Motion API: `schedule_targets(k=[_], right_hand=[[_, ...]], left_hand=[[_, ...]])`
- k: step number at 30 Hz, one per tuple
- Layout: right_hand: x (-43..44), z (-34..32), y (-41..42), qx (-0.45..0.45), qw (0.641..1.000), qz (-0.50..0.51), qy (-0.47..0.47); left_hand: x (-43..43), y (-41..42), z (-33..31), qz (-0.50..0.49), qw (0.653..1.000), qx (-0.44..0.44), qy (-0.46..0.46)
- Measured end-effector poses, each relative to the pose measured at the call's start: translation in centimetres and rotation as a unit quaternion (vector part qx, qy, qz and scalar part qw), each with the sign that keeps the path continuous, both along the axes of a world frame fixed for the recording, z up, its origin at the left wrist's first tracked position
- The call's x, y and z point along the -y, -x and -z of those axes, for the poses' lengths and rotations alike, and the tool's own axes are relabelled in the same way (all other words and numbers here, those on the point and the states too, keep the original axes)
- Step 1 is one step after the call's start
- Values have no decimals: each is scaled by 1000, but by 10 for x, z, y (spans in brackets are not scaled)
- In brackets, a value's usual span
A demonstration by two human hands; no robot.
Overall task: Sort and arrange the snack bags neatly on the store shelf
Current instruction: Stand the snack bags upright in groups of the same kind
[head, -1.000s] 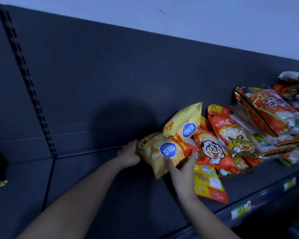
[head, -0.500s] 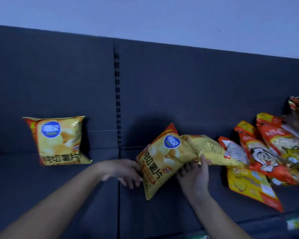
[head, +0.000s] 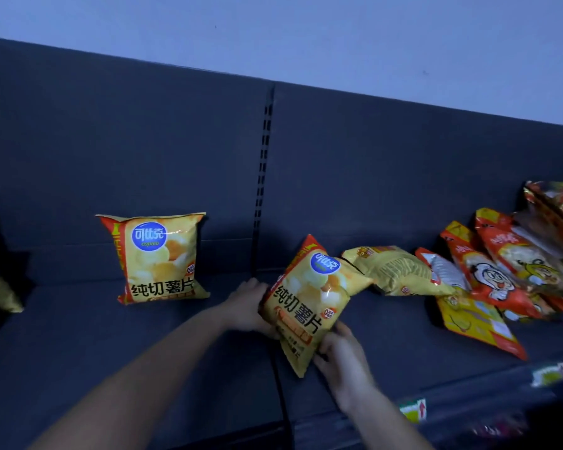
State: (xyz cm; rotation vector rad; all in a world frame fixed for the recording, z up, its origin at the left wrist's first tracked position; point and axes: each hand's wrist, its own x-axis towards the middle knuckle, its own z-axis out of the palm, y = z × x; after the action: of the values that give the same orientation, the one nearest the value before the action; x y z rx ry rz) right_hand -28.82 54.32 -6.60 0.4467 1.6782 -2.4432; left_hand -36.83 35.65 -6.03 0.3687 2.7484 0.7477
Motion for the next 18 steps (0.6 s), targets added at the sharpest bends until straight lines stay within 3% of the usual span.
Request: schedule_targets(k=[3,7,11,14,16,18], right_hand=[[18,11,-13,-159,962,-72,-209],[36,18,-16,-209,911,-88,-345],[61,10,-13,-244,896,-112,-354],[94,1,-1,-300,882,-138,-335],[117,-5,8,-333,864,-181,-330],[137,-6,17,-346,846,-231,-332]], left_hand=[[10,-14,9,1,1000,4,-31],[33,-47,11,-16,987,30,-160],[70,-80,5,-16,964,-80,-254],[100,-99,0,-61,940,-216,-259],[120,-104,5,-106,921,-291,-236],[139,-104,21,-179,914,-333,-146]])
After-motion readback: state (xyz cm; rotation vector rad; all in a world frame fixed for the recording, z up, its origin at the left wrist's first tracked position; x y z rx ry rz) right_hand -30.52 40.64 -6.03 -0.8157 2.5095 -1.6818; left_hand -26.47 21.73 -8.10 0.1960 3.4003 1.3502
